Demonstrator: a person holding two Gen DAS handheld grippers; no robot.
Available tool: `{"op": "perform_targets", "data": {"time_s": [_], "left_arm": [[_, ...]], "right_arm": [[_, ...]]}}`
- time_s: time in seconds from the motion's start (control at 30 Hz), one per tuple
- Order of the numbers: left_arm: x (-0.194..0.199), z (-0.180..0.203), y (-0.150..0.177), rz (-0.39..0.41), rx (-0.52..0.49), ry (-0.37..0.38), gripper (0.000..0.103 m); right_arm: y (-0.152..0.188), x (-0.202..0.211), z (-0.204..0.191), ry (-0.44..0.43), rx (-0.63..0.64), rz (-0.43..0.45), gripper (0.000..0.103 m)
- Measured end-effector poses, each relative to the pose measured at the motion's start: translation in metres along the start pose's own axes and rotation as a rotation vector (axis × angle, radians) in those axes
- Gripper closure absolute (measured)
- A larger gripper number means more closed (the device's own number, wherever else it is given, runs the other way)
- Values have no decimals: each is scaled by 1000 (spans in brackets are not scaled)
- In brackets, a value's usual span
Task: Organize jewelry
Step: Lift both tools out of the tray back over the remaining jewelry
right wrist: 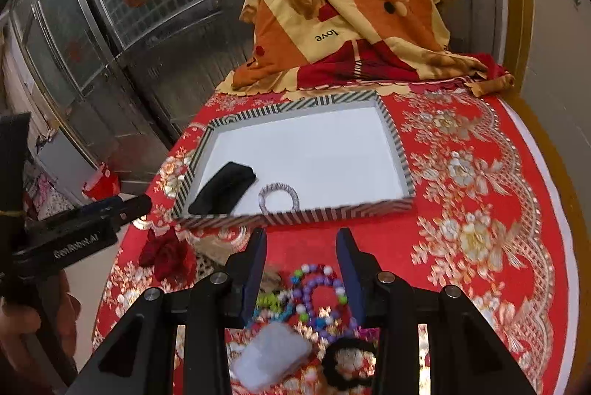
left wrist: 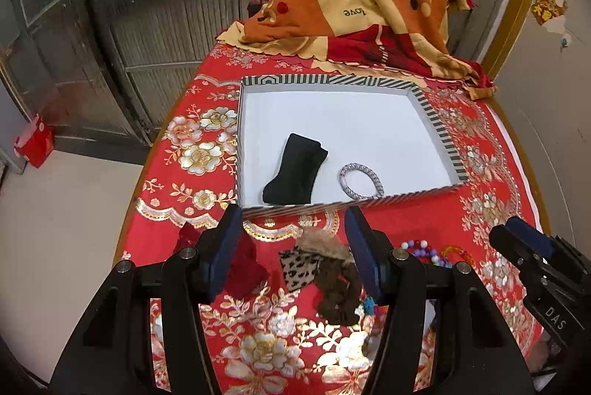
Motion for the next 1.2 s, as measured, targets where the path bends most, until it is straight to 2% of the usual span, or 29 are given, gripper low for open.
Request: {"op": "perform_targets", "data": {"time_s": [0.07,0.1,0.23,0.7,1.2], "left_arm": [[7,2,4,8,-9,-1,46],[8,2,6,10,-12,-1,46],[18,7,11,21,-23,8,46],[41,13,23,56,-48,8,46],[46,17,28,57,-62,13,46]], "right_arm": [[4,5,1,8,-2,-1,64],[6,8,1,12,-3,-1,60],[13,20,0,23,-1,6,57],[31,46,-2,61,-13,33,56],[36,50,-5,70,-3,33,54]]}}
Point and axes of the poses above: each gripper's, at about its wrist camera, not at the fingertips, and x roughly against the way its jaws point, z to its right, y to its underside, the point moved 9 cm from there along -x, roughly the way its jaws point, and after that the axes turned 14 degrees about -x, right-handed, at the moved point
